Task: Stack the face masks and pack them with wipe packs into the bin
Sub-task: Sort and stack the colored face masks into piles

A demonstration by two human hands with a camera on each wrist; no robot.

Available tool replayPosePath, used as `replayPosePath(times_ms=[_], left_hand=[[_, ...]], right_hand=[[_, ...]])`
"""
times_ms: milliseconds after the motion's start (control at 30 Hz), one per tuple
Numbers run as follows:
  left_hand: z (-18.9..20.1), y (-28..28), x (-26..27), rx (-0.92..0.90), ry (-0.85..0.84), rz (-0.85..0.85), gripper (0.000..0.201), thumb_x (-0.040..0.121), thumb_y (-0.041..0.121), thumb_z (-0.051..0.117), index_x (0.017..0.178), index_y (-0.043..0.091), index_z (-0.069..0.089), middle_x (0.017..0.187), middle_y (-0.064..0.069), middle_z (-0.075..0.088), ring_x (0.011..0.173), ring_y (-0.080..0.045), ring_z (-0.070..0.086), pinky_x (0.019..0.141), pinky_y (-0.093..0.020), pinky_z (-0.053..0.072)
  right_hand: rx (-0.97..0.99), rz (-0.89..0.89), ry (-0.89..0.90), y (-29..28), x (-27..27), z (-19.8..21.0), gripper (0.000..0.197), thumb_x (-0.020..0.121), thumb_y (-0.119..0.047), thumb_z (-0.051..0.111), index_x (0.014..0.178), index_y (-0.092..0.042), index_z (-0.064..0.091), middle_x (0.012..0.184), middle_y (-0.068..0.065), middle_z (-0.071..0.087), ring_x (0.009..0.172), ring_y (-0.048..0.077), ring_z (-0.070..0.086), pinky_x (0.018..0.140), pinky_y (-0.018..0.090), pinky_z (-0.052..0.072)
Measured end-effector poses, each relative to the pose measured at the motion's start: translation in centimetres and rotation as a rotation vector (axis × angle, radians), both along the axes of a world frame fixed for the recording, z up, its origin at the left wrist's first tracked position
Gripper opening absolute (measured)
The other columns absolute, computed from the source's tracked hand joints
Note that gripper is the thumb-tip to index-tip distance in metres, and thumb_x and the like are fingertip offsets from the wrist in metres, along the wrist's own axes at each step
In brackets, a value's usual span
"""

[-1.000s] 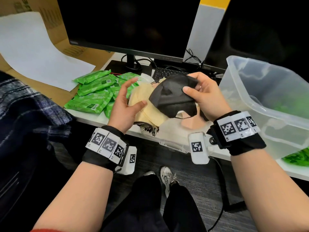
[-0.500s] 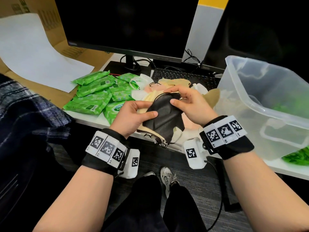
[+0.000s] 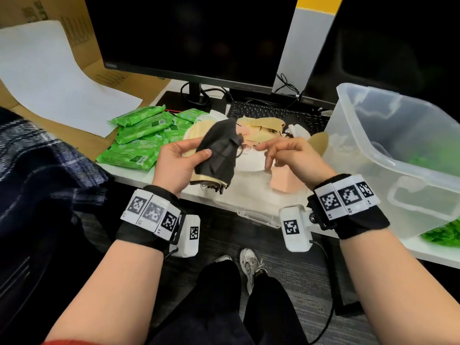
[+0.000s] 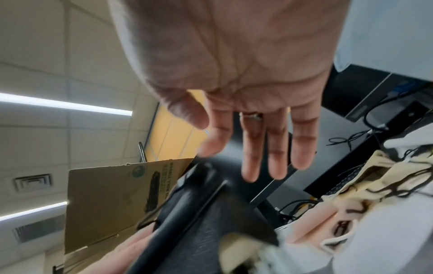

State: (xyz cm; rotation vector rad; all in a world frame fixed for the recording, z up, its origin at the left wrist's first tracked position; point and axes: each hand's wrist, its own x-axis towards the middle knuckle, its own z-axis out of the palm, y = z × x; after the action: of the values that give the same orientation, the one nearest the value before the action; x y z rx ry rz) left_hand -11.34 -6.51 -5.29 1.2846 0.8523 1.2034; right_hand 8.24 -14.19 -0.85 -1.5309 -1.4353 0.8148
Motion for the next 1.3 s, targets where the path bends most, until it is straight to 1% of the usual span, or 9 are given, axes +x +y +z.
replayPosePath(times_ms=[133,233,333,467,667,833,900,1000,1300], left_hand=[[0.3,-0.9,0.7,0.046,0.018,-0.079,0.034,0.083,-0.008,0.058,0.113,0.008,0.059,0.074,0.018,0.070,0.074,0.009,0.063,0.074,-0.007,0.047],[0.4,-1.2,1.1,0.075,0.053,-0.149,0.032,0.085,-0.006,0.056,0.114,0.006,0.060,0.092,0.003,0.071,0.079,0.007,0.063,0.081,-0.009,0.047],[0.5,-1.4,1.2,0.078,0.070,-0.204,0.034,0.086,-0.009,0.052,0.109,0.013,0.063,0.089,0.008,0.071,0.081,0.005,0.064,0.082,-0.010,0.047],[0.5,-1.2,0.9,0.093,0.073,-0.175,0.039,0.085,-0.012,0.049,0.110,0.016,0.061,0.094,0.008,0.069,0.082,0.008,0.063,0.079,-0.007,0.046],[0.4,-1.2,0.8,0.108,0.084,-0.201,0.040,0.085,-0.012,0.050,0.096,0.023,0.067,0.091,0.012,0.071,0.085,0.006,0.063,0.080,-0.009,0.045],[0.3,-1.5,1.1,0.076,0.080,-0.179,0.030,0.081,-0.005,0.061,0.099,0.017,0.068,0.088,0.012,0.069,0.088,0.000,0.063,0.092,-0.019,0.046],[0.2,-1.4,1.0,0.047,0.066,-0.133,0.021,0.076,0.003,0.069,0.091,0.018,0.070,0.085,0.011,0.068,0.086,-0.002,0.062,0.094,-0.021,0.044],[0.4,-1.5,0.7,0.015,0.020,-0.173,0.013,0.072,0.010,0.071,0.084,0.017,0.071,0.077,0.011,0.072,0.087,-0.008,0.064,0.093,-0.022,0.046],[0.5,-2.2,1.1,0.079,0.066,-0.348,0.027,0.068,0.006,0.074,0.089,0.022,0.074,0.084,0.007,0.073,0.086,-0.007,0.065,0.083,-0.020,0.052]], right_hand=[[0.006,-0.084,0.052,0.7,-0.9,0.3,0.013,0.077,-0.024,0.053,0.064,-0.021,0.054,0.081,-0.006,0.057,0.078,0.001,0.053,0.066,0.020,0.037],[0.136,-0.100,-0.040,1.3,-1.6,-0.2,0.013,0.082,-0.027,0.067,0.079,-0.034,0.056,0.083,-0.005,0.052,0.069,0.001,0.052,0.067,0.014,0.039],[0.154,-0.101,-0.198,1.6,-2.1,-1.1,0.011,0.071,-0.050,0.065,0.068,-0.040,0.061,0.088,0.008,0.056,0.080,0.018,0.052,0.073,0.028,0.042],[-0.120,-0.191,-0.299,1.2,-1.4,-1.5,0.050,0.079,-0.061,0.051,0.048,-0.025,0.065,0.063,-0.003,0.062,0.080,0.013,0.056,0.087,0.038,0.041],[0.029,-0.211,-0.067,1.5,-1.2,-0.5,0.018,0.081,-0.022,0.069,0.092,-0.019,0.055,0.079,-0.006,0.054,0.070,0.010,0.051,0.075,0.028,0.042],[0.125,-0.229,-0.012,1.3,-1.7,-1.0,0.042,0.066,-0.030,0.072,0.085,0.007,0.062,0.090,0.034,0.062,0.076,0.031,0.060,0.079,0.052,0.048],[0.210,-0.203,0.135,0.9,-1.5,-0.9,0.007,0.081,-0.008,0.064,0.086,-0.002,0.063,0.088,0.020,0.069,0.079,0.015,0.062,0.075,0.036,0.052],[0.290,-0.082,0.184,0.3,-1.1,-0.1,0.026,0.089,0.010,0.047,0.094,-0.012,0.059,0.063,-0.017,0.066,0.066,-0.009,0.060,0.064,0.007,0.044],[0.073,0.079,-0.053,0.6,-1.5,-0.1,0.043,0.078,0.001,0.068,0.097,-0.030,0.046,0.053,-0.009,0.052,0.046,0.001,0.047,0.053,0.017,0.040]])
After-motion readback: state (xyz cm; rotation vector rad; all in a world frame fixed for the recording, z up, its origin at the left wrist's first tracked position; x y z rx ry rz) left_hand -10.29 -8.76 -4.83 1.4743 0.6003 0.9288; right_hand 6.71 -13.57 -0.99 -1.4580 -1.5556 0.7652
